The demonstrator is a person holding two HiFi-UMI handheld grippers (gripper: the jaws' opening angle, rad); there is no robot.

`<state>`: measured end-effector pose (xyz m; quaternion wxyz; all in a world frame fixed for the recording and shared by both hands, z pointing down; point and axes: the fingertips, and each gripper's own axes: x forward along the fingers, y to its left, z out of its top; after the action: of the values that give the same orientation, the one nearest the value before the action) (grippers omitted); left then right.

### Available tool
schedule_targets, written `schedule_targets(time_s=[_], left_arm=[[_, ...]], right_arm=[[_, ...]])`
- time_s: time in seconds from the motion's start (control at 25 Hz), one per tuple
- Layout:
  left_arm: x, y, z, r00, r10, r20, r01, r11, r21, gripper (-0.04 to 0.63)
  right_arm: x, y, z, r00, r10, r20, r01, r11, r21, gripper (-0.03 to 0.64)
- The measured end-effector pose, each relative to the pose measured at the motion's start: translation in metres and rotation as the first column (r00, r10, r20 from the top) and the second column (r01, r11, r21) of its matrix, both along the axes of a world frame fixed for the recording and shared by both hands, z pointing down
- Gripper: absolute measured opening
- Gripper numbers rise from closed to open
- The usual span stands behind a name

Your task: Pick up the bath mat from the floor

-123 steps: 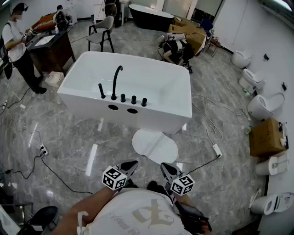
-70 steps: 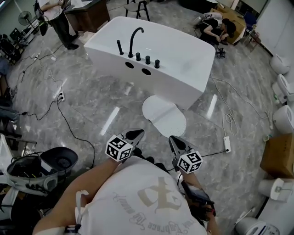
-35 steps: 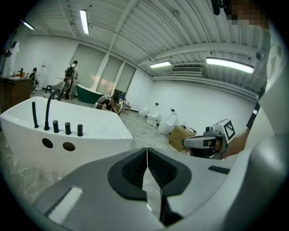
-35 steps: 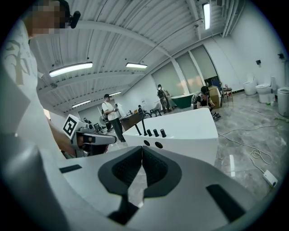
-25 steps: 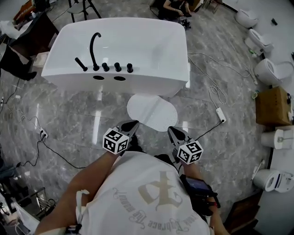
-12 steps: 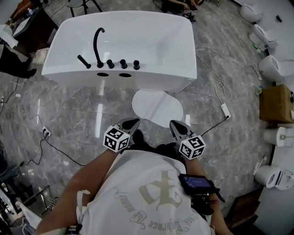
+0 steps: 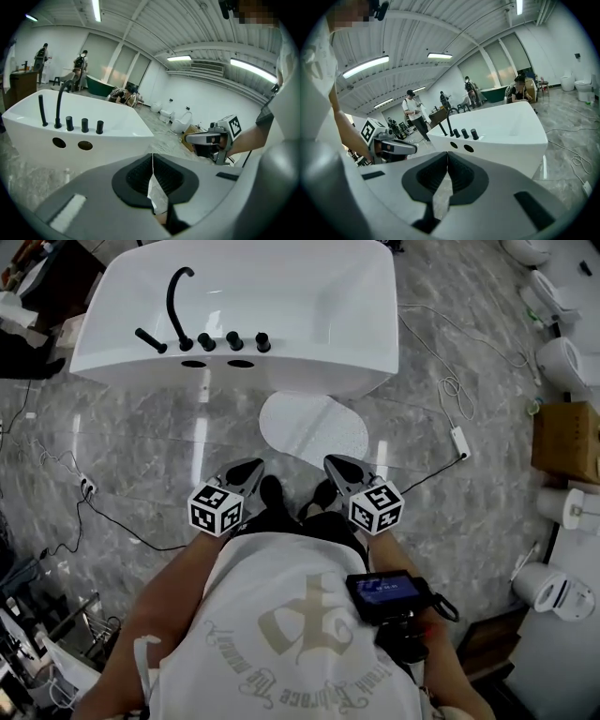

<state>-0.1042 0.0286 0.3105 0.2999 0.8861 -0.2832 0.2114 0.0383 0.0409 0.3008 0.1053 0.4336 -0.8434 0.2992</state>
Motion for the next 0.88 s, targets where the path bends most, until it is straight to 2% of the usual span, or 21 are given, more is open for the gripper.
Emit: schedule_targets(time_s=[0.24,0.44,0.88], left_arm=[[0.023,-0.003,0.013,0.999,-0.027,0.025,0.028,0.999,-0.028,0.011],[0.04,0.002,0.025,0.998,-0.059,0.02,0.06,0.997,-0.047,0.011],[0.049,0.03,0.066,0.99,-0.139,0.035,0.142,0.984,-0.107,0.011]], right_arm=[[0.014,-0.011,0.019,0.999,-0.045,0.025,0.045,0.998,-0.035,0.006],[0.023,-0.005,0.042,0.996,-0.087,0.032,0.089,0.993,-0.076,0.006],[0.025,0.013,0.076,0.985,-0.17,0.034,0.173,0.977,-0.121,0.006]])
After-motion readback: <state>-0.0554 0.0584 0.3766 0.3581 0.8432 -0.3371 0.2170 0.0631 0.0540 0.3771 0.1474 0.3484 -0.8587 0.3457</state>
